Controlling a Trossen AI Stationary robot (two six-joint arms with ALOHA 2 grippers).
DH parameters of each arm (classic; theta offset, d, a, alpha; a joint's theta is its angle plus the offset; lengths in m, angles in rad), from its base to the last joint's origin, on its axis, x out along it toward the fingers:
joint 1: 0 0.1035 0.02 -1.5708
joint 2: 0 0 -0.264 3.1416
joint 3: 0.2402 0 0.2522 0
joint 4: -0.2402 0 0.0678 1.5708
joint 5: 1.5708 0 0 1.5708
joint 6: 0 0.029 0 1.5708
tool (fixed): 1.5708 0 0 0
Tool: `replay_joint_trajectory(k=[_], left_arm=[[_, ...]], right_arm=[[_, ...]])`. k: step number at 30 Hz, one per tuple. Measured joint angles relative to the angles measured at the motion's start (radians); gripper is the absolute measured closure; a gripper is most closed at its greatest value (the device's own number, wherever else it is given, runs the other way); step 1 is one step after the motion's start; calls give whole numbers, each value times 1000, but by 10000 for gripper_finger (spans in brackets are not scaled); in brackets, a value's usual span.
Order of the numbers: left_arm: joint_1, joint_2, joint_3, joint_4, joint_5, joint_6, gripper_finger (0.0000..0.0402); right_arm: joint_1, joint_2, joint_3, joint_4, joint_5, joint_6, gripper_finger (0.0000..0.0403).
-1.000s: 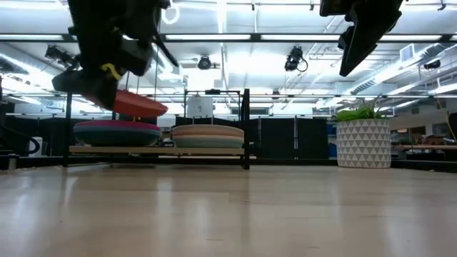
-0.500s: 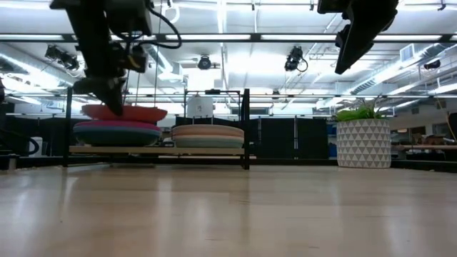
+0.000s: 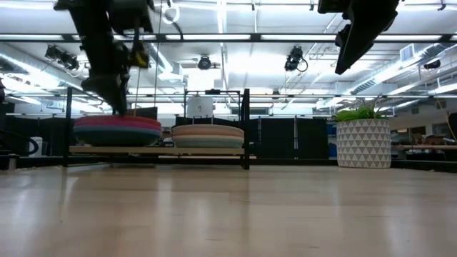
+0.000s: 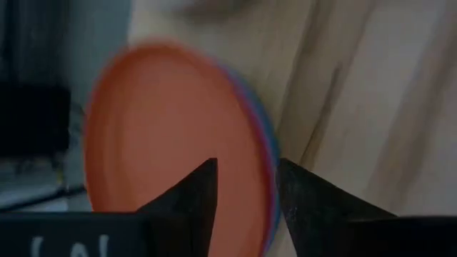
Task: Place and stack plates onto a shelf
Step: Stack the orange plate on top of the pink plate on the shelf, then return to Home Position
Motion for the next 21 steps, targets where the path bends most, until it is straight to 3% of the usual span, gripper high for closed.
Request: replay_joint_trajectory(k=[4,9,15,21], left_arm=[[-79,-100,-3,135,8,17,251],[-183,-265,-71,321,90,38,260],[-310,-475,-280,626,164,30,260],[-401,-681,-497,855,168,27,260]], right_arm=[[42,-27,-37,41,103,-9,183],[93,-94,-158,159,128,38,194],[178,-194,-309,226,212,127,209],[253,-320,-463,335,331,199,221]])
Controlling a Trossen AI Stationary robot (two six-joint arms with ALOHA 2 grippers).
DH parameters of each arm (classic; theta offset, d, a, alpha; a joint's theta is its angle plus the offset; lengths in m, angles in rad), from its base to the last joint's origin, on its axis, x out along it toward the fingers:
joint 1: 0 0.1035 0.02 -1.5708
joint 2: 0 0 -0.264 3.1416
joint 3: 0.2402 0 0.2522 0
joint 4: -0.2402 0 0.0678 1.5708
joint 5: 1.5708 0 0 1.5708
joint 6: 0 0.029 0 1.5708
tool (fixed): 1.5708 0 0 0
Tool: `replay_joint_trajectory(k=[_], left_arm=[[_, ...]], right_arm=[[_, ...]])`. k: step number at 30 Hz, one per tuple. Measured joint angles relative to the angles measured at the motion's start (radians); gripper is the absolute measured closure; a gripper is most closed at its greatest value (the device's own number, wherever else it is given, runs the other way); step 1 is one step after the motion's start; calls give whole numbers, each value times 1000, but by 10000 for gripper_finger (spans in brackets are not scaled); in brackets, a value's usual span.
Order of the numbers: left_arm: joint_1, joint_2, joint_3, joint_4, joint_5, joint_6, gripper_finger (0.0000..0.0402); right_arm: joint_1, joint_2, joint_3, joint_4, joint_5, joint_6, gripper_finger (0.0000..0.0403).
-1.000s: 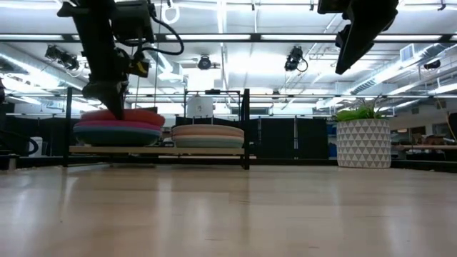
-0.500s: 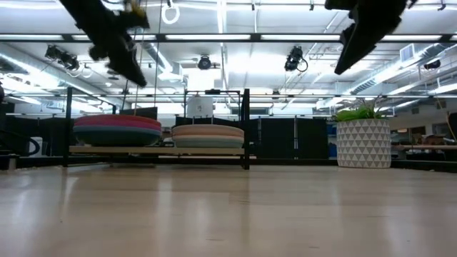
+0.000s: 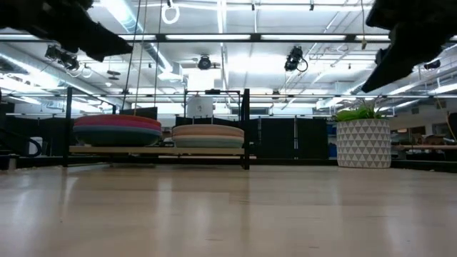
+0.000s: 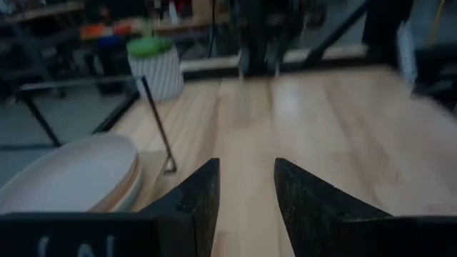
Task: Place and stack plates onto a shelf
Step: Return to Home Position
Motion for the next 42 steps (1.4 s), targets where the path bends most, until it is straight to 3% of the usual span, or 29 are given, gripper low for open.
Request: replay_joint_trajectory(k=[7,16,34,42], left_arm=[[-30,-155,-192,184,6,-2,261],[-74,-235,-301,236,19,-27,261],[-143,-302,-322,251,23,-19,260],[-143,-302,-322,244,23,-20,260]], right_arm=[[36,-122,-162,200,28,-33,235],[73,-256,-264,205,146,-62,253],[124,-606,-505,355,144,-233,312],[120,-630,-581,705,183,-453,316]])
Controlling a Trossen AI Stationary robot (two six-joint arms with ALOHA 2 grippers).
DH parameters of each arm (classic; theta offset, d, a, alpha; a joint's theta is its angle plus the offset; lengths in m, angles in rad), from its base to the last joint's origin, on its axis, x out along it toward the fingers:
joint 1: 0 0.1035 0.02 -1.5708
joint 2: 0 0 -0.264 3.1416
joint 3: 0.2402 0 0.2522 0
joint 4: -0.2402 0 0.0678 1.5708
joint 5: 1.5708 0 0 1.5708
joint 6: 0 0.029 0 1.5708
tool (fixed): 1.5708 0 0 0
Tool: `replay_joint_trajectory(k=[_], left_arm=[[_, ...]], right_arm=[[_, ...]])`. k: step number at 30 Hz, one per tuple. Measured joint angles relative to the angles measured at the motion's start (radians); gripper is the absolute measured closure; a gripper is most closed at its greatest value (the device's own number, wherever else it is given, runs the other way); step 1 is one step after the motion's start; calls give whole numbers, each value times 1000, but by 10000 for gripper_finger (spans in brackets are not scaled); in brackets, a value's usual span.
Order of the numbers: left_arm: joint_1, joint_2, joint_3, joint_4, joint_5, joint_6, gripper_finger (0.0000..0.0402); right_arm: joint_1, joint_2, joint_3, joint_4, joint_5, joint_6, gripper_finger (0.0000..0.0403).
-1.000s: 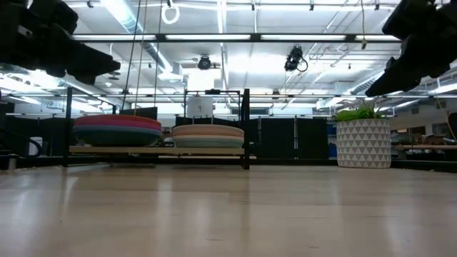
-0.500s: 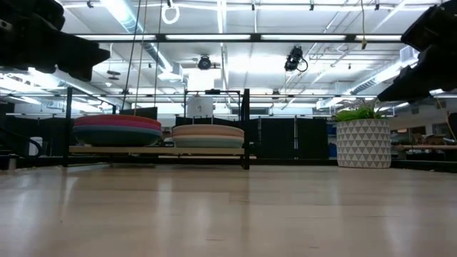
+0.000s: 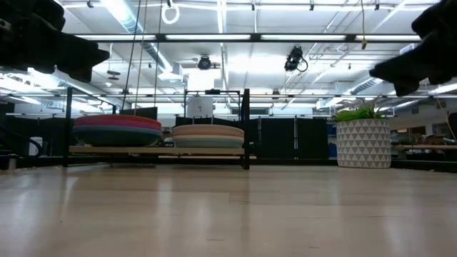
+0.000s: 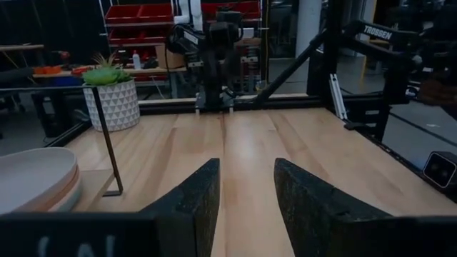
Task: Place and stack plates onto a shelf
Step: Return to Home Position
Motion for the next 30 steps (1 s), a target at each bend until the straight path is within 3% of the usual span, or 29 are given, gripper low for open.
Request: replay_joint_trajectory(k=[3,8,30], left_arm=[[0,0,0,0,0,-2,260],[1,0,0,0,0,-2,260],[1,0,-1,1,0,-2,260]], right_arm=[[0,0,-19,138,16,-59,316],[0,0,-19,196,7,-63,315],[0,1,-19,198,4,-62,314]])
